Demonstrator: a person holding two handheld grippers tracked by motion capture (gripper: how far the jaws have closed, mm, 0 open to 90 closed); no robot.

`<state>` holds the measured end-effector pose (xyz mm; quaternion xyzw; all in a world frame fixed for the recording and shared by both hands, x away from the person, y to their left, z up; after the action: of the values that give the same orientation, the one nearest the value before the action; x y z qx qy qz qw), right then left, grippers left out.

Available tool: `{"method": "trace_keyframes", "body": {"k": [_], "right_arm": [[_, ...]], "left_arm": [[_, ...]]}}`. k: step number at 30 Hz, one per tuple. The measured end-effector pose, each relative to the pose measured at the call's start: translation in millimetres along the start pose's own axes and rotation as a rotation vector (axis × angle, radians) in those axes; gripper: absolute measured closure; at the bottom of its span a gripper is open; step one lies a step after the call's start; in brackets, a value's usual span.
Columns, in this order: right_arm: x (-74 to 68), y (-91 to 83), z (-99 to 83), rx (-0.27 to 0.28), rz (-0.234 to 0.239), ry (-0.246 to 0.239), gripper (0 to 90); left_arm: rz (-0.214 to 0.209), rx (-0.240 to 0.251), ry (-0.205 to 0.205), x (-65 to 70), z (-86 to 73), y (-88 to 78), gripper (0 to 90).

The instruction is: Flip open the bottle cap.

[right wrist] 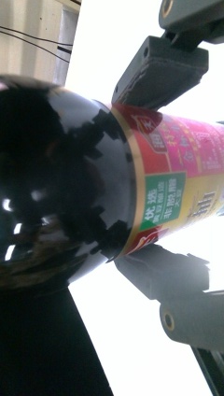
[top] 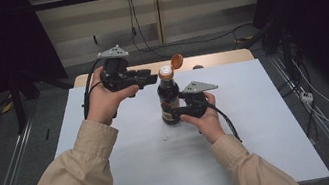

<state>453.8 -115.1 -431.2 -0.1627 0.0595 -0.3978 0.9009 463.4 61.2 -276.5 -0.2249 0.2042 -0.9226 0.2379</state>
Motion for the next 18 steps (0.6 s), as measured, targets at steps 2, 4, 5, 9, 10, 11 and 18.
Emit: {"method": "trace_keyframes", "body": {"k": [2,4,5,9,10,11,18], "right_arm": [[0.5,-4.7,0.5,-0.021,-0.001,0.002,23.5],[1.7,-9.0,1.5,-0.024,0.003,-0.004,22.3],[2.6,-11.4,2.1,-0.023,0.002,-0.003,21.7],[5.8,-20.3,2.4,-0.018,0.011,0.006,20.7],[6.1,-22.1,1.8,-0.019,0.015,0.007,20.4],[6.9,-23.9,0.5,-0.026,0.017,0.0,20.0],[7.4,-40.6,-3.5,-0.016,0.037,0.0,19.2]], "left_arm": [[0.0,0.003,0.004,-1.3,-4.3,-2.6,58.2],[0.002,0.014,0.005,-2.7,-8.9,-3.4,55.7],[0.003,0.012,0.006,-3.2,-10.8,-3.1,53.6],[0.012,0.011,0.007,-7.0,-22.0,-2.5,46.6],[0.014,0.012,0.005,-8.3,-24.7,-3.2,45.4],[0.013,0.017,0.0,-9.3,-27.4,-3.6,44.0],[-0.006,0.033,-0.02,-16.2,-48.3,-5.1,32.4]]}}
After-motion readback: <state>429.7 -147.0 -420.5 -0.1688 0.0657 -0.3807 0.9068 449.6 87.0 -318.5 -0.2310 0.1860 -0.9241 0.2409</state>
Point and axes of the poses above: each handheld gripper's, and its own axes: y roughly forward along the jaws, z roughly out of its top, x roughly to its right, the point moved 4 cm from there along y, roughly forward along the jaws, and after that the axes turned 11 degrees about -y, right-handed, at the moved point
